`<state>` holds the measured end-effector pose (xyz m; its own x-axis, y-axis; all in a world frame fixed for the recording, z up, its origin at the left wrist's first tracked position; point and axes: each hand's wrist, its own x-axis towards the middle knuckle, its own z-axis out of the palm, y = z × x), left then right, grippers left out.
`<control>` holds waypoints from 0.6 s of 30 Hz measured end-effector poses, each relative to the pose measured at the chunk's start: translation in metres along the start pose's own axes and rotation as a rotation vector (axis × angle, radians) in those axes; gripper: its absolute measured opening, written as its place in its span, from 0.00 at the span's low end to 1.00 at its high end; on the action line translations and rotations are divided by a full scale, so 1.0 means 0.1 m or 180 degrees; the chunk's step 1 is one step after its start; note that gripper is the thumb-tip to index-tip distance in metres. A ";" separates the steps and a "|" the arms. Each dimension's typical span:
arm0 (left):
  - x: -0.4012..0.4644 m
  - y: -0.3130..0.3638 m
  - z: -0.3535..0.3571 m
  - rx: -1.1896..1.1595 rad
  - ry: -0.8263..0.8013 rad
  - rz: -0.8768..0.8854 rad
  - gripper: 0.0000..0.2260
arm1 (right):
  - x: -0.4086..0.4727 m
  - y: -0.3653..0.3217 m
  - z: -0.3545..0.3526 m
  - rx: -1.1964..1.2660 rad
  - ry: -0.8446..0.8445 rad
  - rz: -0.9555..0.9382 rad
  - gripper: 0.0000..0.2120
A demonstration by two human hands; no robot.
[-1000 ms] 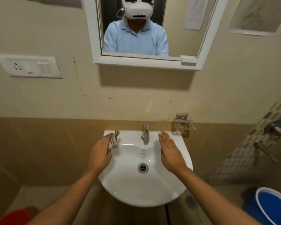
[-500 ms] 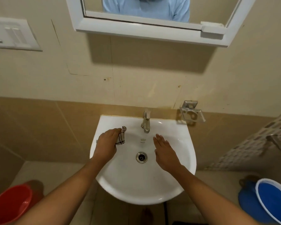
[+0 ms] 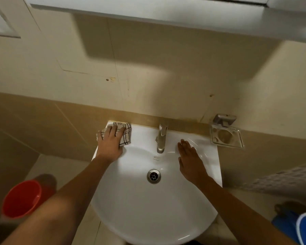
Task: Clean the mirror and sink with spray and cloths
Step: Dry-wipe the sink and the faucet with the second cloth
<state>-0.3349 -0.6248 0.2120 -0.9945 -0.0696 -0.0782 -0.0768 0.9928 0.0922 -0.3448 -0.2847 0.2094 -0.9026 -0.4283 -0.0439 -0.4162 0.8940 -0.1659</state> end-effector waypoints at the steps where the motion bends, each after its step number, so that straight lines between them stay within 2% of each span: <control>1: 0.00 0.01 0.04 -0.0033 0.0055 0.0052 0.36 | 0.03 0.03 0.01 0.0018 -0.0004 -0.0012 0.27; 6: 0.04 0.27 0.06 -0.0323 0.0268 -0.0012 0.37 | 0.13 0.08 0.09 0.0123 0.0023 -0.0009 0.26; 12: 0.06 0.80 0.12 0.0043 0.0086 0.0575 0.29 | 0.14 0.08 0.14 0.0047 0.0141 -0.0068 0.26; 18: 0.10 0.52 0.14 0.0007 0.0154 0.0859 0.30 | 0.12 0.06 0.15 0.0051 0.0145 0.0053 0.26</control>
<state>-0.3475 -0.5728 0.2022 -0.9812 0.1930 -0.0037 0.1916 0.9763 0.1011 -0.3561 -0.2863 0.1933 -0.9135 -0.4068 -0.0019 -0.3997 0.8985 -0.1812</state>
